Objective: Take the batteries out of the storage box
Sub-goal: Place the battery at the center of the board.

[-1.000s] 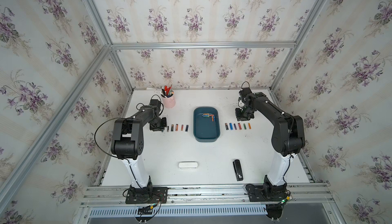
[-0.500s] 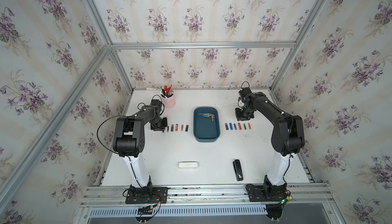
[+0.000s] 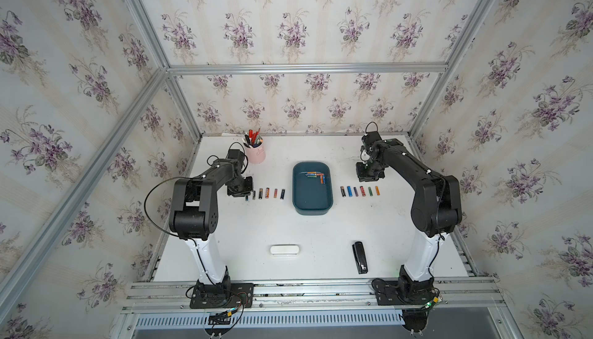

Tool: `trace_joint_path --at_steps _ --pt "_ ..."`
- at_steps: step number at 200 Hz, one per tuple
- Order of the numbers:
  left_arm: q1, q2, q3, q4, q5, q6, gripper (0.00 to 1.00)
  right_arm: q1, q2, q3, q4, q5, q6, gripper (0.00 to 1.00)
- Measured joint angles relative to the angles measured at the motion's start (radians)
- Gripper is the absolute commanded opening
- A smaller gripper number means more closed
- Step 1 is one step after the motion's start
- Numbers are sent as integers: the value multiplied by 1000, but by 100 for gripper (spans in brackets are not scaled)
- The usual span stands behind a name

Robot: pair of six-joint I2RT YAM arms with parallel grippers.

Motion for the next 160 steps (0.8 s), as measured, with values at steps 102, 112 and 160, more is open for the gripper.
trace_joint_path --at_steps 102,112,160 --pt "-69 -159 92 -85 -8 -12 45 2 -28 -21 1 -1 4 28" --pt "-98 -163 113 -96 -9 -18 46 3 -28 -21 4 -2 4 28" --pt "-245 -131 200 -122 -30 -60 49 8 -36 -36 10 -8 16 28"
